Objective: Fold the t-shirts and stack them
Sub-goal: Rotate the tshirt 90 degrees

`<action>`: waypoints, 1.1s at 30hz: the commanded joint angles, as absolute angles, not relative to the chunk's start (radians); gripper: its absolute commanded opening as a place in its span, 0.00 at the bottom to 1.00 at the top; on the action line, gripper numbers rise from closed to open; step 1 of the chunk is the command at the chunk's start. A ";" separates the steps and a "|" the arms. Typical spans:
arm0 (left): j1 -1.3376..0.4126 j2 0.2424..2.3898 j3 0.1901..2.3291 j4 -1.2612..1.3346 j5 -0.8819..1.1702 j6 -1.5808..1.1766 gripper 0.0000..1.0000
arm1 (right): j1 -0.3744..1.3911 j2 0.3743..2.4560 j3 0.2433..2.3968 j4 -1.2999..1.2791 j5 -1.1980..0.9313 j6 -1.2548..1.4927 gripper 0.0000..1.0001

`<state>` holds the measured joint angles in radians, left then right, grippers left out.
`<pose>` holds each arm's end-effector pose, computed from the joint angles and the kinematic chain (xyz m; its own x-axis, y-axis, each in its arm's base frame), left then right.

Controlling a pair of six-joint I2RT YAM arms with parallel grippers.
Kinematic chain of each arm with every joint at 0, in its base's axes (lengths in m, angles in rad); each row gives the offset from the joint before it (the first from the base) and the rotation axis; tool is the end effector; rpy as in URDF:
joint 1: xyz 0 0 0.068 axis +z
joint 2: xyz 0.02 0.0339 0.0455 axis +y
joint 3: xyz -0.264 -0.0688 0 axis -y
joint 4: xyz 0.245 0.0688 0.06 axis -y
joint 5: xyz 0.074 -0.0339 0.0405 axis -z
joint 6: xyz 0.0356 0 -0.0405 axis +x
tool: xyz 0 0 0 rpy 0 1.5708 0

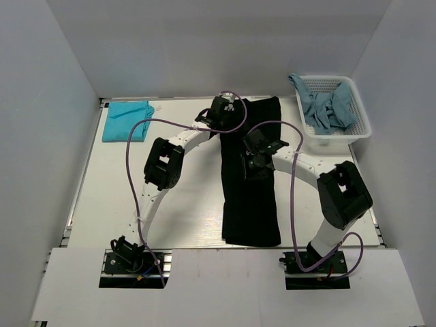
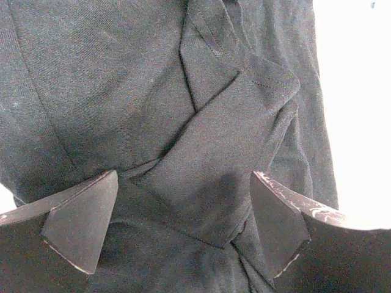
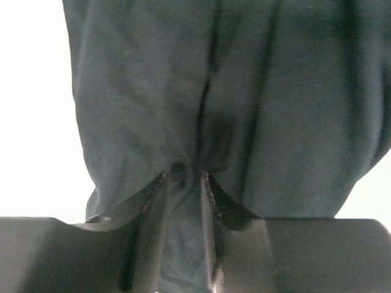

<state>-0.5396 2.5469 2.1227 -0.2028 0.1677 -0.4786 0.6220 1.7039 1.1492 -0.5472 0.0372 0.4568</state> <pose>0.4903 -0.3005 0.1512 -0.7335 -0.0900 -0.6737 0.3208 0.8280 -0.4599 0.2807 0.1996 0.1994 -0.9015 -0.1039 -0.4202 -0.1905 0.9669 0.1695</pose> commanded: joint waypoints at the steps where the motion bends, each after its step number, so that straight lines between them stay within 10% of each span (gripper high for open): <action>1: -0.534 2.591 2.124 -0.270 0.167 -0.488 0.99 | 0.621 1.675 1.170 -0.514 -0.034 0.380 0.36; 19: -0.485 2.829 2.439 -0.285 0.098 -0.633 0.99 | 0.621 1.566 1.065 -0.428 -0.224 0.333 0.30; 24: -0.463 2.709 2.370 -0.285 0.109 -0.577 0.99 | 0.618 1.454 0.973 -0.420 -0.209 0.388 0.50; 27: -0.463 2.610 2.396 -0.336 0.069 -0.516 0.99 | 0.617 1.309 0.899 -0.400 -0.172 0.434 0.90; 33: -0.463 2.360 2.367 -0.466 0.066 -0.459 0.99 | 0.606 1.053 0.781 -0.547 -0.029 0.587 0.90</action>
<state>-0.4721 2.6129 2.3676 -0.3668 0.0883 -0.5125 0.6189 1.1244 0.8368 -0.4538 -0.1207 0.4915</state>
